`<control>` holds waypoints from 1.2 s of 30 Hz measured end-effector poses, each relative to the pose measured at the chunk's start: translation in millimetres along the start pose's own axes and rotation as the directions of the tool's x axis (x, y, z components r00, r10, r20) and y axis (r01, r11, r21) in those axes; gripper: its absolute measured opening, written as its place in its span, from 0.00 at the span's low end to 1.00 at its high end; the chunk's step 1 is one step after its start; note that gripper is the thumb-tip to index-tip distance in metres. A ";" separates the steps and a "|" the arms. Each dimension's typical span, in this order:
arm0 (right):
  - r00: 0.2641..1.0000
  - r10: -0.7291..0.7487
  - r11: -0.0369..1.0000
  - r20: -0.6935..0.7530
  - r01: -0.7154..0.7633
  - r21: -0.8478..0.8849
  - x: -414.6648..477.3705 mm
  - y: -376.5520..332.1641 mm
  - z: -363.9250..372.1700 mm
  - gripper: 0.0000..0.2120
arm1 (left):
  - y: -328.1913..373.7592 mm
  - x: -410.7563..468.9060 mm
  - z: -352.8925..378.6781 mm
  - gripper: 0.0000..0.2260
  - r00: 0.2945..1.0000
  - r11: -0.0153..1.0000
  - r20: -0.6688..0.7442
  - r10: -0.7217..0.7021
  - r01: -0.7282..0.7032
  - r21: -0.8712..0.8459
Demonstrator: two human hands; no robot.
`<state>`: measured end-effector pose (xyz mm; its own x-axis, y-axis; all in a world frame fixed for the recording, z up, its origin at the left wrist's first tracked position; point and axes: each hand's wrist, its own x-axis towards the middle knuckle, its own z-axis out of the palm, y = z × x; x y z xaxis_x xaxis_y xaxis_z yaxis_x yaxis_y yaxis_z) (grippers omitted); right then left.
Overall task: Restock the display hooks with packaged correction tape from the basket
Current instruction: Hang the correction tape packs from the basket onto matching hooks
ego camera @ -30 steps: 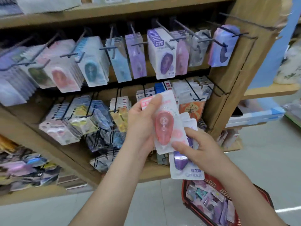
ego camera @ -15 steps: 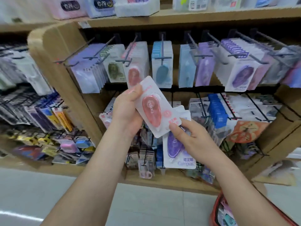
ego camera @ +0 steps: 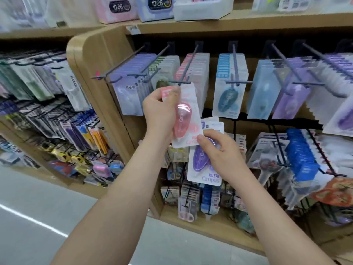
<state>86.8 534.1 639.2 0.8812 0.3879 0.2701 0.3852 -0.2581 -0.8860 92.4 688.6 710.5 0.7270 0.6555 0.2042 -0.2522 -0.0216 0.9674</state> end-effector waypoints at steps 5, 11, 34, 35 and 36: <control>1.000 -0.010 1.000 0.003 0.010 0.029 14.0 6.3 5.7 0.09 | -0.8 16.7 5.4 0.11 0.999 0.999 0.022 0.027 -0.028 0.023; 0.999 0.026 0.992 0.035 -0.030 0.121 9.9 11.9 9.0 0.10 | 2.8 16.8 0.2 0.07 0.990 0.999 0.129 -0.054 0.054 0.002; 0.985 0.174 0.905 -0.016 -0.153 0.397 5.3 4.4 -27.1 0.13 | -60.0 0.9 -2.7 0.19 0.997 0.863 0.070 0.044 -0.074 0.500; 0.989 0.149 0.912 -0.017 -0.130 0.390 4.0 4.6 -28.9 0.15 | -57.3 -5.9 -5.6 0.19 0.995 0.839 0.073 0.070 -0.098 0.535; 0.992 0.127 0.918 -0.019 -0.110 0.381 2.5 3.8 -30.9 0.18 | -54.1 -14.6 -8.5 0.17 0.993 0.839 0.071 0.090 -0.114 0.531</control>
<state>99.0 506.8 648.1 0.9280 0.3352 0.1626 0.1521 0.0576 -0.9867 90.1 686.6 654.0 0.7446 0.5958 0.3010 0.0446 -0.4943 0.8682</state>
